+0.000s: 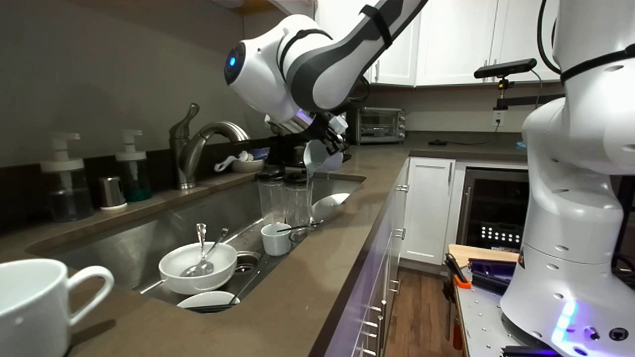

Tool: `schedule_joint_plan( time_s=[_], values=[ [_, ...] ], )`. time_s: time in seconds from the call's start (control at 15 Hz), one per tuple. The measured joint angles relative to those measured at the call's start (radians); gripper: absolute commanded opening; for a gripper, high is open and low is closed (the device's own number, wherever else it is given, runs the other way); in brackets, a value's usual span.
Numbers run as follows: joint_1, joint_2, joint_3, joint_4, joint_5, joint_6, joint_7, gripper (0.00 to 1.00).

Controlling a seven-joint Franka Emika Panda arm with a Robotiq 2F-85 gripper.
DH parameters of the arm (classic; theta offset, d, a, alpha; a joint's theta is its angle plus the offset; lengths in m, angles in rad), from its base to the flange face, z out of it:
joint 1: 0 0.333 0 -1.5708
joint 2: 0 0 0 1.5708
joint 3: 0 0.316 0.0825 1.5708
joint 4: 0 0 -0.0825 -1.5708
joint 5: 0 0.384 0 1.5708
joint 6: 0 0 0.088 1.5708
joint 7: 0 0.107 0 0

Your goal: Pour the water in the white cup on the right into the sink then place it on the left

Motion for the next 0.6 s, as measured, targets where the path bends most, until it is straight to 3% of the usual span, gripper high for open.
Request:
schedule_joint_plan(
  time_s=[0.6],
  values=[
    [0.02,0.028,0.026,-0.017,-0.22,-0.087,-0.035,0.04]
  ],
)
